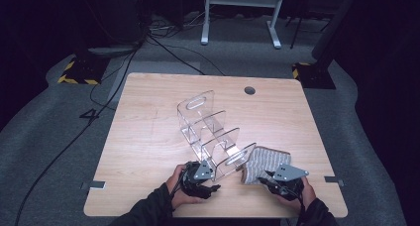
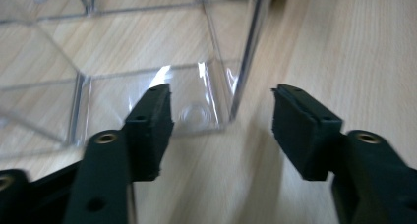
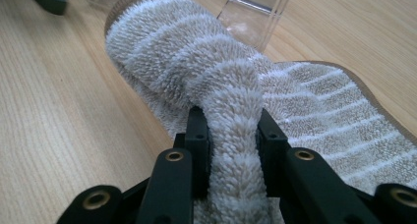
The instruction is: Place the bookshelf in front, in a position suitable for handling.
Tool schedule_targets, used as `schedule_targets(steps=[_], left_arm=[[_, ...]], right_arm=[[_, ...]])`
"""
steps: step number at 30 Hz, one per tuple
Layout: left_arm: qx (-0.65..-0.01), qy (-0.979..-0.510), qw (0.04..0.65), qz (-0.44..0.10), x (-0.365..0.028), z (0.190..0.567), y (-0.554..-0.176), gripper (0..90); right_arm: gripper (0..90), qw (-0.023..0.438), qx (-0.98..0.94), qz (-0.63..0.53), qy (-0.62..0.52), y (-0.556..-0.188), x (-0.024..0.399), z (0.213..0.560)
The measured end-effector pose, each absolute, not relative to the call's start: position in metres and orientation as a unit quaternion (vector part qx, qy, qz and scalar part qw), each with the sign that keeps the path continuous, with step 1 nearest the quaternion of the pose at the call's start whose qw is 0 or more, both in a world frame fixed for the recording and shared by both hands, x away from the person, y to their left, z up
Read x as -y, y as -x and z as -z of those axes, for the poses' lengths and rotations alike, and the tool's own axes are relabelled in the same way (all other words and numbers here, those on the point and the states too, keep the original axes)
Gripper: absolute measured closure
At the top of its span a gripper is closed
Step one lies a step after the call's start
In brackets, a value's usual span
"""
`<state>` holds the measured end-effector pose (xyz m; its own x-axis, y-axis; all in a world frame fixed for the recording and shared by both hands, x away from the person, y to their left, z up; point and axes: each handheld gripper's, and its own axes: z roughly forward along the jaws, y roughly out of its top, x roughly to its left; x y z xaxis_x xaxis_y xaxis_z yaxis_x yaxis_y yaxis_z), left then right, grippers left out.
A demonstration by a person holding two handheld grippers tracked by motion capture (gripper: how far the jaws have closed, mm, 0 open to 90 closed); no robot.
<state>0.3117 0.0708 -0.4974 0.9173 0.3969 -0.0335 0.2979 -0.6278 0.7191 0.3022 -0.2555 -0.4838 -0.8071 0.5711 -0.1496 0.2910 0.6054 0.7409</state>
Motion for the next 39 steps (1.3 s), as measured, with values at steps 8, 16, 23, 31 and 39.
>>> schedule_targets(steps=[8, 16, 23, 31, 39], left_arm=[[-0.240, -0.889, 0.377, -0.100, -0.106, 0.494, -0.321, 29.3], [-0.301, -0.854, 0.406, -0.125, -0.114, 0.500, -0.366, 29.1], [-0.272, -0.850, 0.435, -0.118, -0.103, 0.498, -0.362, 44.8], [-0.251, -0.863, 0.423, -0.118, -0.092, 0.499, -0.363, 74.7], [-0.256, -0.863, 0.415, -0.129, -0.088, 0.500, -0.364, 84.9]], right_arm=[[73.8, 0.193, -0.873, -0.377, -0.244, -0.302, 0.258, 0.482], [73.8, 0.188, -0.872, -0.380, -0.243, -0.302, 0.258, 0.481], [73.7, 0.186, -0.872, -0.380, -0.245, -0.303, 0.258, 0.482], [74.3, 0.194, -0.862, -0.397, -0.248, -0.300, 0.260, 0.473], [75.2, 0.227, -0.820, -0.476, -0.220, -0.281, 0.256, 0.437]])
